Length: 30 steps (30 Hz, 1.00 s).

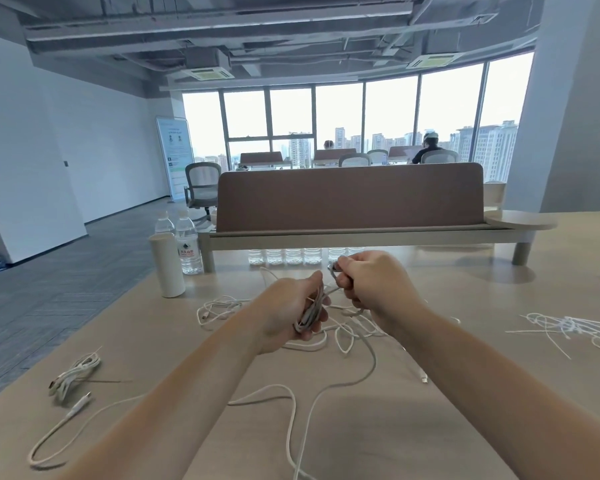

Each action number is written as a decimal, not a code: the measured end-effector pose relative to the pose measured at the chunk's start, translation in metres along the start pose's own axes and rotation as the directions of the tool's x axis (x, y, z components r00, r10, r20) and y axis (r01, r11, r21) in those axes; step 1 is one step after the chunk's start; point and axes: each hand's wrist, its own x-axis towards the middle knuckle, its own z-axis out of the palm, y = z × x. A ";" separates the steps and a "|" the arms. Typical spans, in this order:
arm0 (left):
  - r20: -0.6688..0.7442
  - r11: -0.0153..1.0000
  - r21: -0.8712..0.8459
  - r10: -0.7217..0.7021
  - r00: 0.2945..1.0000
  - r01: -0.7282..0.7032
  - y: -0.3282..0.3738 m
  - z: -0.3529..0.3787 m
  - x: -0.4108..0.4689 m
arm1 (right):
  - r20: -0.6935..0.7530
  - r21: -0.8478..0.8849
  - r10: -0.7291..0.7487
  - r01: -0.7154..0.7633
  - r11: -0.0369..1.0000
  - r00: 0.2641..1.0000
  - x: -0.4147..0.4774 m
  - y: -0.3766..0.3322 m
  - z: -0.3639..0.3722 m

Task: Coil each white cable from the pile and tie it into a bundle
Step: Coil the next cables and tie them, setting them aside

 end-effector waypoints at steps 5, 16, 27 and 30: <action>-0.041 0.997 -0.071 0.000 0.999 -0.003 -0.001 -0.008 0.006 | 0.021 -0.186 -0.088 0.090 0.978 0.996 0.001 -0.003 -0.005; 0.010 0.991 -0.123 -0.043 0.999 0.044 -0.006 -0.008 0.008 | 0.022 -0.172 -0.122 0.124 0.977 0.992 0.001 0.009 -0.009; 0.036 0.951 -0.305 -0.041 0.999 0.050 -0.011 -0.005 0.015 | 0.141 -0.482 -0.333 0.358 0.799 0.932 -0.018 0.013 0.011; 0.067 0.951 -0.305 -0.031 0.997 0.050 -0.011 -0.006 0.013 | 0.156 -0.493 -0.328 0.362 0.791 0.932 -0.018 0.017 0.012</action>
